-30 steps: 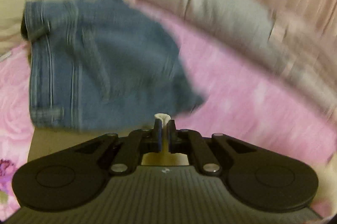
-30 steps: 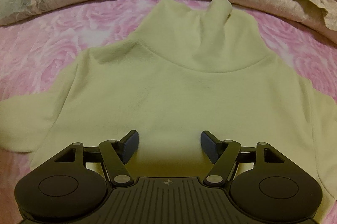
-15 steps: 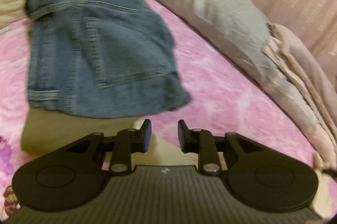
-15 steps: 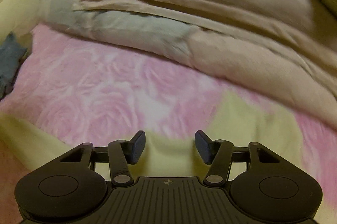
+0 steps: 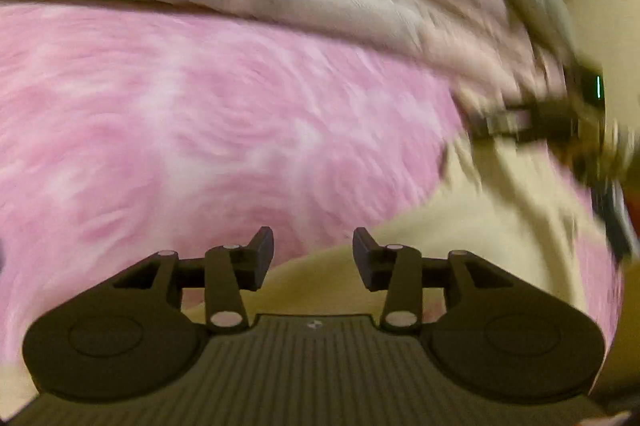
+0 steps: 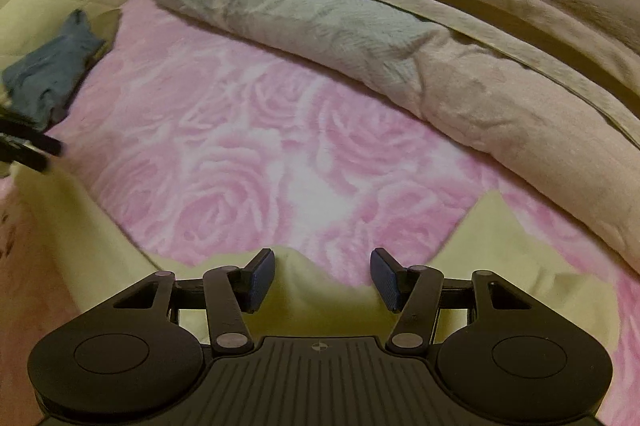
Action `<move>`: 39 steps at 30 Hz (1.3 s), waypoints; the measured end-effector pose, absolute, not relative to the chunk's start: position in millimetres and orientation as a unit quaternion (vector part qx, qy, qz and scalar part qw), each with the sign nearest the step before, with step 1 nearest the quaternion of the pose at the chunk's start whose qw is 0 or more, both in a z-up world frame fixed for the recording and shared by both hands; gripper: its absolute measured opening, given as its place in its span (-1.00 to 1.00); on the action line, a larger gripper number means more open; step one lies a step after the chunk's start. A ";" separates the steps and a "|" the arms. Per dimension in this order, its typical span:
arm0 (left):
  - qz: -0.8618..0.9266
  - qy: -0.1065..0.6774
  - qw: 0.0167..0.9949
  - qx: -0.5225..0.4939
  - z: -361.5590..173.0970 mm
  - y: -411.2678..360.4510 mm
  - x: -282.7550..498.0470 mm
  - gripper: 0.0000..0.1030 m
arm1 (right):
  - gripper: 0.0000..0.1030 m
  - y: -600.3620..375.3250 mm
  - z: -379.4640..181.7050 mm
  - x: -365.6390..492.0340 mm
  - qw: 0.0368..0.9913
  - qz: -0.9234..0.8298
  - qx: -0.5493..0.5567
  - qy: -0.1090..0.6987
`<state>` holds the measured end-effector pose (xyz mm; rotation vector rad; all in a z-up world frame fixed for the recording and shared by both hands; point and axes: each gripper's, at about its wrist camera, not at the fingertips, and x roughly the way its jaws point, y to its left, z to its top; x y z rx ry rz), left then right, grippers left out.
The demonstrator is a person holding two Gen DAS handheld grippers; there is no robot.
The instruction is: Fold clothes
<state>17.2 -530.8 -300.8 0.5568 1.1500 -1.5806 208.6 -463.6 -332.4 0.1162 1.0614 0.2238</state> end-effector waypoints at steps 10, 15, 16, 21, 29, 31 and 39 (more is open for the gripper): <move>-0.672 0.446 0.481 0.343 -325.7 -543.7 -29.3 -0.95 | -0.81 -459.8 -359.5 208.1 0.826 0.191 0.037 0.529; -0.667 0.392 0.557 0.304 -315.8 -529.5 -30.1 -0.94 | -0.83 -470.1 -353.6 186.7 0.875 0.144 0.061 0.458; -0.656 0.396 0.575 0.286 -317.6 -526.9 -27.6 -0.93 | -0.82 -467.8 -357.7 184.3 0.882 0.123 0.054 0.452; -0.611 0.406 0.617 0.286 -331.4 -528.5 -31.7 -0.74 | -0.28 -455.6 -363.0 181.0 0.899 0.049 0.029 0.433; -0.531 0.440 0.706 0.163 -309.7 -483.3 24.3 -0.70 | 0.04 -468.7 -328.8 153.8 0.907 -0.023 0.103 0.409; -0.513 0.460 0.718 0.101 -309.2 -439.1 63.4 -0.59 | 0.04 -469.4 -323.6 142.1 0.903 -0.042 0.123 0.410; -0.309 0.549 0.774 -0.057 -327.4 -265.5 186.0 -0.49 | 0.04 -456.2 -324.6 79.3 0.865 -0.095 0.203 0.450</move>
